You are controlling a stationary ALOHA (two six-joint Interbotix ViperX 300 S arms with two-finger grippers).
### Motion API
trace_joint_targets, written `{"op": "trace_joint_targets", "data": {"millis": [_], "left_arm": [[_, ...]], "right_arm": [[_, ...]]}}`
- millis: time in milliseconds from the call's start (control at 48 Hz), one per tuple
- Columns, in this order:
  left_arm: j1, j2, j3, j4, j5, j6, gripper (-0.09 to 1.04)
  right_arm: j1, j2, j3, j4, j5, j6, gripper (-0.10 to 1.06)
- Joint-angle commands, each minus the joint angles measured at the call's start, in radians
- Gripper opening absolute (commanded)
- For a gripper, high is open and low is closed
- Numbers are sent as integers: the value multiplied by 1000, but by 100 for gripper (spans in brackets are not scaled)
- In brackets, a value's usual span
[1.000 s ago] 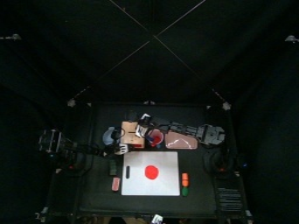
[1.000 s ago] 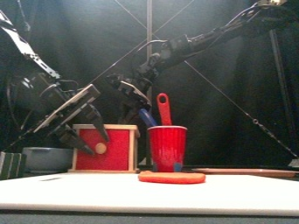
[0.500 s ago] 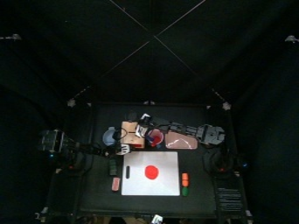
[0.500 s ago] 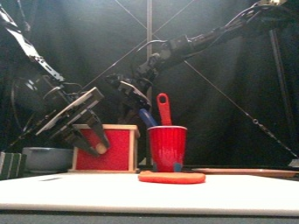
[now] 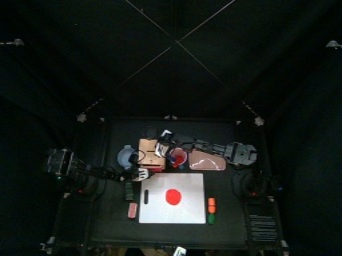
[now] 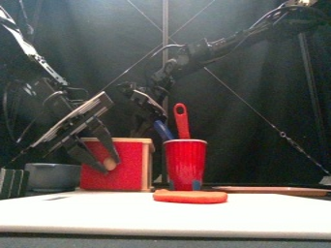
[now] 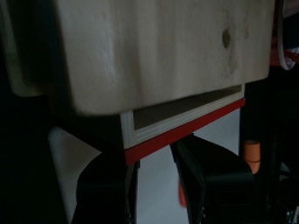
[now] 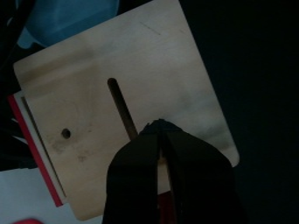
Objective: Get the cutter from the drawer then cut the dough then place the extra dough in the bowl
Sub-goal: Open the drawer
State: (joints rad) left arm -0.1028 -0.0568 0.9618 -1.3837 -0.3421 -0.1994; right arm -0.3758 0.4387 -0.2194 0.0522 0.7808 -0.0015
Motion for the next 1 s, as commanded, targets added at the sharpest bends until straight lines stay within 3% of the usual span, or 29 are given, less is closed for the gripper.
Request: {"op": "trace_joint_targets", "data": {"millis": [21, 271, 750, 896, 1000], "left_arm": [[-41, -9, -14, -18, 5, 0, 56], [-117, -8, -23, -71, 5, 2, 56], [-167, 3, -44, -109, -5, 2, 57], [-167, 25, -49, -109, -21, 2, 61], [-167, 26, -57, -109, -20, 2, 70]], "right_arm": [[0, -18, -11, 0, 6, -2, 4], [0, -18, -11, 0, 8, 6, 4], [5, -18, -14, 0, 15, 12, 4], [6, -18, -12, 2, 15, 11, 4], [6, -18, -9, 2, 15, 11, 4]]}}
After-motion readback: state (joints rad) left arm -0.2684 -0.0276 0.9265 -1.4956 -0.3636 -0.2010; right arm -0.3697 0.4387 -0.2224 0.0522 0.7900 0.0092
